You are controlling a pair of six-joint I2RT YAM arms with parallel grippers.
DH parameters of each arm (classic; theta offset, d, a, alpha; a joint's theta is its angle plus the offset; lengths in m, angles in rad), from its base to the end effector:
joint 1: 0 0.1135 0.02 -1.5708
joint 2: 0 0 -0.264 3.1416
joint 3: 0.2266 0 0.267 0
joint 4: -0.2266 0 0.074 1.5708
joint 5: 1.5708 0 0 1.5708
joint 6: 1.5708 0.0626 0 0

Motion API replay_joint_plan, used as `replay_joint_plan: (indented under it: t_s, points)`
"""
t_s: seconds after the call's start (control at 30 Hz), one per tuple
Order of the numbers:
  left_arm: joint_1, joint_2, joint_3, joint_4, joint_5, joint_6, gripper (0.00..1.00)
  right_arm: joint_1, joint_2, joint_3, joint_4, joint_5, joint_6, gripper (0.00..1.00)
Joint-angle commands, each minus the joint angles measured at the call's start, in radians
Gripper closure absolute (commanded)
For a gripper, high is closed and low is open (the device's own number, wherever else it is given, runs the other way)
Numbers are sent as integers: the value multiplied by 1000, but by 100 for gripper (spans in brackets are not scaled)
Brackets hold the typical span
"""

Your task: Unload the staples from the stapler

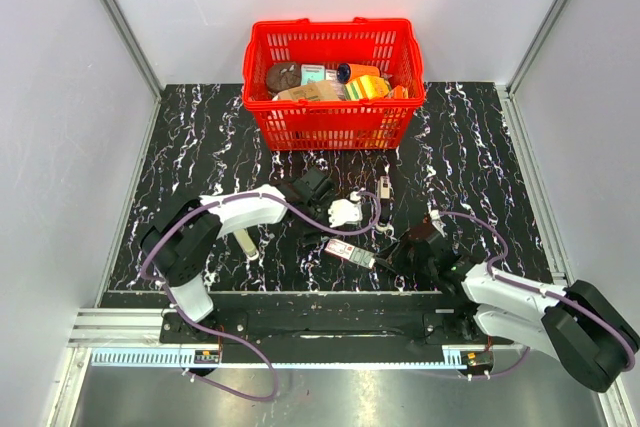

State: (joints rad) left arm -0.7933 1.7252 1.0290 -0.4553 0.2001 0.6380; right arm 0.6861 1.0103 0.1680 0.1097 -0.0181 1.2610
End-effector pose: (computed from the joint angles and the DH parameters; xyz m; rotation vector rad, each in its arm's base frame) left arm 0.2393 -0.2609 0.1299 1.8299 2.0161 -0.3174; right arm 0.1534 0.1271 0.0916 0.7057 2.4229 0.9425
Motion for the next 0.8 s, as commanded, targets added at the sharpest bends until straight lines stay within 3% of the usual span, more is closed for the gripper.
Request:
replay_joint_plan:
  t_s: [0.0, 0.37, 0.77]
  points:
    - [-9, 10, 51, 7, -16, 8, 38, -3, -15, 4, -18, -13, -26, 77]
    - [-60, 24, 72, 6, -36, 5, 38, -5, 30, 14, 38, -29, -32, 86]
    - [-70, 19, 68, 9, -19, 14, 38, -3, 71, 41, 68, -31, -44, 86]
